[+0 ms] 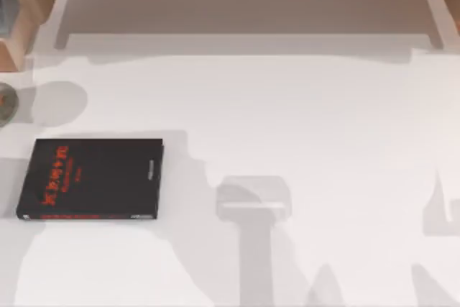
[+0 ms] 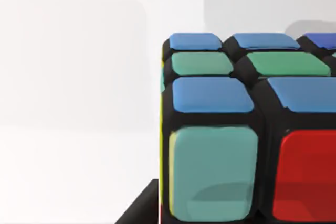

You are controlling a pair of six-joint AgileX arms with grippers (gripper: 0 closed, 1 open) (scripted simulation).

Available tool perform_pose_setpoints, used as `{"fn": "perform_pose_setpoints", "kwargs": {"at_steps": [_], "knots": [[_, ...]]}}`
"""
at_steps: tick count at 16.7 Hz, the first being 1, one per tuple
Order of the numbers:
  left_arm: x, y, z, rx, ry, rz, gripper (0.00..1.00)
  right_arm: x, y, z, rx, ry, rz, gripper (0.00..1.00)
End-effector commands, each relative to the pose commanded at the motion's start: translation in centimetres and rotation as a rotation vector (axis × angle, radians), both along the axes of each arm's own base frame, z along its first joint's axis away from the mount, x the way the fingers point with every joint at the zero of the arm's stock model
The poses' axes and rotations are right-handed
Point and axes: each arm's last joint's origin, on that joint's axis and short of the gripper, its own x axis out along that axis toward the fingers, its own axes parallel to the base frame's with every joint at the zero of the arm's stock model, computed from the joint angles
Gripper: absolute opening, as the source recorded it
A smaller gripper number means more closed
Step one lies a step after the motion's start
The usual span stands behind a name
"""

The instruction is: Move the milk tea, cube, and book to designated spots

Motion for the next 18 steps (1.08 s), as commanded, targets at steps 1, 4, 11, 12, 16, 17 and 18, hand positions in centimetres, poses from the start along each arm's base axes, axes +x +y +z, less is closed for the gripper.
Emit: {"fn": "perform_pose_setpoints", "kwargs": {"at_steps": [1,4,11,12,16,17,18], "knots": [[0.5,-2.9,0.4,0.044,-0.042,-0.076,0.00,0.0,0.0,0.0,0.000,0.000,0.000,1.00],[1.8,-12.4,2.7,0.150,-0.281,-0.289,0.00,0.0,0.0,0.0,0.000,0.000,0.000,1.00],[0.0,-29.9,13.2,-0.001,-1.155,-0.391,0.00,0.0,0.0,0.0,0.000,0.000,0.000,1.00],[-0.2,-31.1,14.5,-0.044,-1.245,-0.364,0.00,0.0,0.0,0.0,0.000,0.000,0.000,1.00],[-0.3,-33.8,17.7,-0.163,-1.469,-0.256,0.00,0.0,0.0,0.0,0.000,0.000,0.000,1.00],[-0.1,-34.1,17.9,-0.175,-1.492,-0.240,0.00,0.0,0.0,0.0,0.000,0.000,0.000,1.00],[0.1,-34.2,18.0,-0.181,-1.505,-0.230,0.00,0.0,0.0,0.0,0.000,0.000,0.000,1.00]]}}
